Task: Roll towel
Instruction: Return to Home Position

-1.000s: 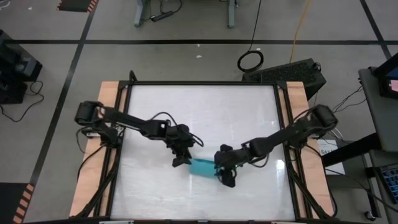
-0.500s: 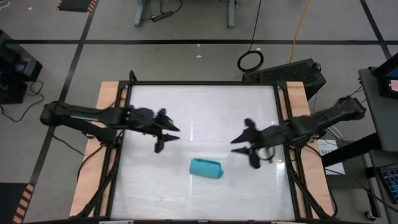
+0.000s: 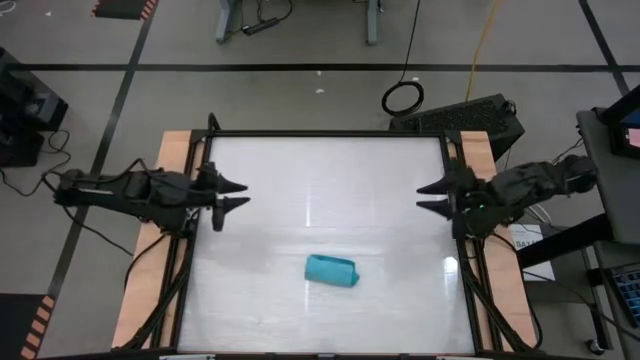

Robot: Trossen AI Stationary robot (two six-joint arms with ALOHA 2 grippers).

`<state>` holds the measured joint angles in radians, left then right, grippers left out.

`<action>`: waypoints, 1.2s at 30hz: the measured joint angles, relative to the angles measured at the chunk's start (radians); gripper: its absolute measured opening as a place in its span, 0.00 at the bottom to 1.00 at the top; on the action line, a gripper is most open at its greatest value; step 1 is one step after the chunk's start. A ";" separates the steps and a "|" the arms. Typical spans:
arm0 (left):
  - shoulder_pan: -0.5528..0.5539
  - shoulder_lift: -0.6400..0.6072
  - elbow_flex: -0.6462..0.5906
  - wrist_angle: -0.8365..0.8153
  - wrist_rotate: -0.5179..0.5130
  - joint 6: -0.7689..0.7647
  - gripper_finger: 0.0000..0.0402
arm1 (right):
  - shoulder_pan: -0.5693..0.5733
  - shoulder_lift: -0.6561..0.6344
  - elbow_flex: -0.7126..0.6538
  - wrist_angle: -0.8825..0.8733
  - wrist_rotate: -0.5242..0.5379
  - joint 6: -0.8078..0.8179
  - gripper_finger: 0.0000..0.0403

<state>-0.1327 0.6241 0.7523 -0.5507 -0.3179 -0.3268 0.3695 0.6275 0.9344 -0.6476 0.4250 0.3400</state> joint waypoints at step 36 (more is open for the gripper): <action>-0.041 -0.589 -0.597 0.050 -0.089 -0.373 0.43 | -0.001 -0.625 -0.707 0.168 0.094 0.383 0.37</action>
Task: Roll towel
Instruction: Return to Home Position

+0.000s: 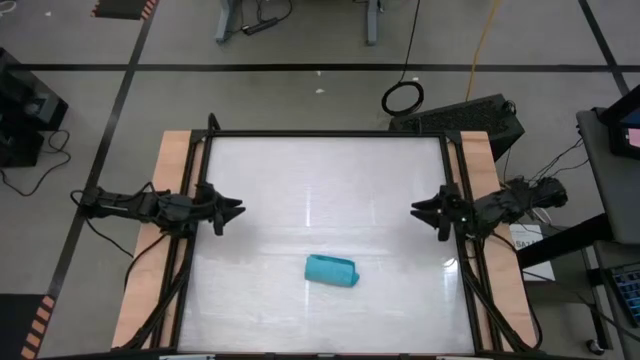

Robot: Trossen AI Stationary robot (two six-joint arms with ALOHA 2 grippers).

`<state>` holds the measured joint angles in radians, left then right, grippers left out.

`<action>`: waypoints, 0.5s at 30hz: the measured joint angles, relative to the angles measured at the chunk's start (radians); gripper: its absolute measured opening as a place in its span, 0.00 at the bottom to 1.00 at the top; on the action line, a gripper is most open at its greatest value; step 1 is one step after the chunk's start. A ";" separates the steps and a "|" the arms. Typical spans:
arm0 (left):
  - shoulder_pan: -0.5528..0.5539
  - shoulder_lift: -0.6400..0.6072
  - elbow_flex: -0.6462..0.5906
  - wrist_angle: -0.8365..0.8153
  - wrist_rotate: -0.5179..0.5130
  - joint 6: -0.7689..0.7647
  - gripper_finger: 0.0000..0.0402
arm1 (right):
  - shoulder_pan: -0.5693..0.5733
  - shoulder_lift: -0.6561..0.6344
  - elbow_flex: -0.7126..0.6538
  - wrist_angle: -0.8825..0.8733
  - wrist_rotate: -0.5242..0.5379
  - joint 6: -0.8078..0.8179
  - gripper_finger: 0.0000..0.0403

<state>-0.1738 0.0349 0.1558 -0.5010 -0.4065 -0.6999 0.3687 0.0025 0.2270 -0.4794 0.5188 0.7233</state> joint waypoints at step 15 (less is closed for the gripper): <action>0.000 -0.029 0.000 -0.005 -0.021 0.032 0.43 | 0.000 0.000 -0.046 -0.047 0.034 -0.033 0.37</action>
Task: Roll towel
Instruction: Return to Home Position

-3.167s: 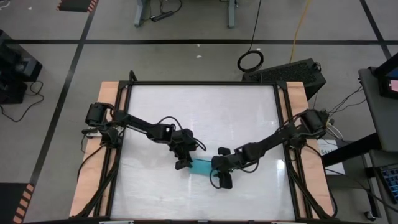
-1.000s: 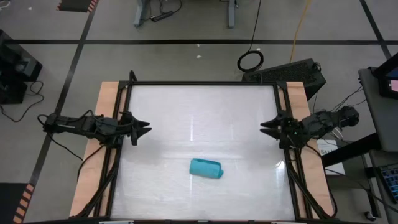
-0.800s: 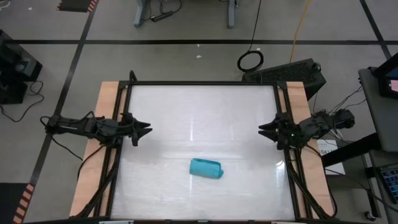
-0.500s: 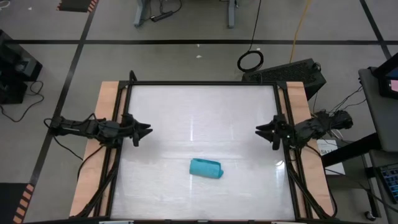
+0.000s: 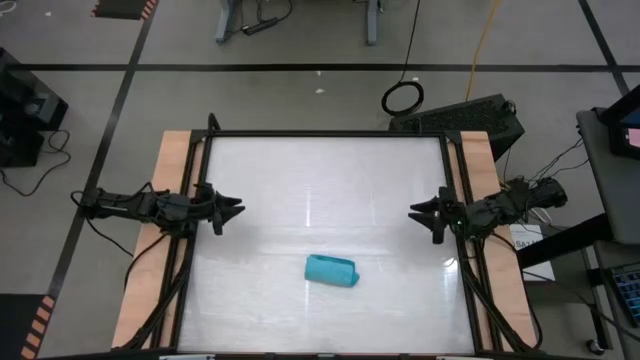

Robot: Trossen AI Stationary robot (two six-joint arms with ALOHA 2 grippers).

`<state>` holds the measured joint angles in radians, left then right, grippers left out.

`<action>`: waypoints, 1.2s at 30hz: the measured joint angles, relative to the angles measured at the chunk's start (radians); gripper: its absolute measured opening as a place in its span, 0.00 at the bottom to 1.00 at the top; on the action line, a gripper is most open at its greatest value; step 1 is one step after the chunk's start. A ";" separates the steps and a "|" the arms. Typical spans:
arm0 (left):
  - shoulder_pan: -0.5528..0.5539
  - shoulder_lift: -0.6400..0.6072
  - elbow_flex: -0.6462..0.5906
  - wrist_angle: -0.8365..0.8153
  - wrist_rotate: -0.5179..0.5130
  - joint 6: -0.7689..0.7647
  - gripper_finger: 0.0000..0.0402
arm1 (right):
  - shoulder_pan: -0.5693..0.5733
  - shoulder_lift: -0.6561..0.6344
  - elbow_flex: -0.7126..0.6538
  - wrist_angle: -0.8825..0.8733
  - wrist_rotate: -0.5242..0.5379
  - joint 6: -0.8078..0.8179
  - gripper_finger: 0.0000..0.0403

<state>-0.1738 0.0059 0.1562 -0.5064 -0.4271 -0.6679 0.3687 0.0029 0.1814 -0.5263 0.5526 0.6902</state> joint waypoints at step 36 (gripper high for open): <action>0.000 0.000 0.000 0.001 0.034 -0.005 0.43 | 0.000 0.003 -0.012 0.004 -0.008 -0.022 0.37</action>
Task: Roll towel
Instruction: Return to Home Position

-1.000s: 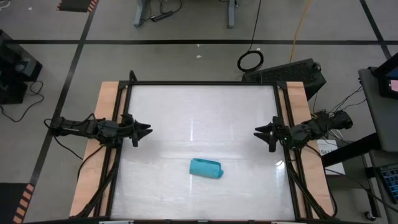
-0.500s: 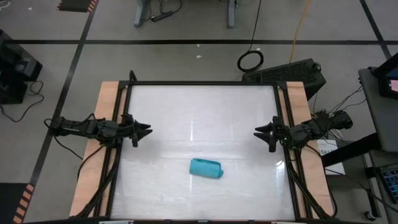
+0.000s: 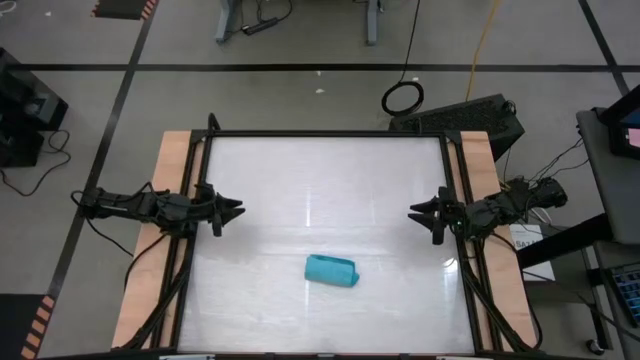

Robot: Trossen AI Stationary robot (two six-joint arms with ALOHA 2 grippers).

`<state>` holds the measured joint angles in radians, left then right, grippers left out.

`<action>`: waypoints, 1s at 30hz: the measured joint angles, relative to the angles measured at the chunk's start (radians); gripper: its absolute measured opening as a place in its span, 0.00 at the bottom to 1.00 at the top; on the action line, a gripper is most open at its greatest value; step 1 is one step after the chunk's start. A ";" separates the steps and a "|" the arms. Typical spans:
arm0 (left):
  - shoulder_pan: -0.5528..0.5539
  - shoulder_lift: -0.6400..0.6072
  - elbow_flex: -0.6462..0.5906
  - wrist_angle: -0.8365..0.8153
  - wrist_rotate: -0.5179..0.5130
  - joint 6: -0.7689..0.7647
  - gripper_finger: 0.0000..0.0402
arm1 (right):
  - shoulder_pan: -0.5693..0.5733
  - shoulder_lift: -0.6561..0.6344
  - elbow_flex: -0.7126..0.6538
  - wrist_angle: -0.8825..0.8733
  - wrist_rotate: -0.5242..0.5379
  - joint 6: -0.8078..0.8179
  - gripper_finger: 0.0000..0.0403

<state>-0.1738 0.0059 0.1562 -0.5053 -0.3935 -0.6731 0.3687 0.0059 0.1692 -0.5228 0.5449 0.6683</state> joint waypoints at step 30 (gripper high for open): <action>0.000 0.000 0.000 0.000 0.000 0.000 0.43 | 0.000 0.000 0.001 0.000 0.000 0.000 0.37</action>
<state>-0.1738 0.0063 0.1558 -0.5053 -0.3936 -0.6735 0.3687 0.0059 0.1703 -0.5229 0.5449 0.6684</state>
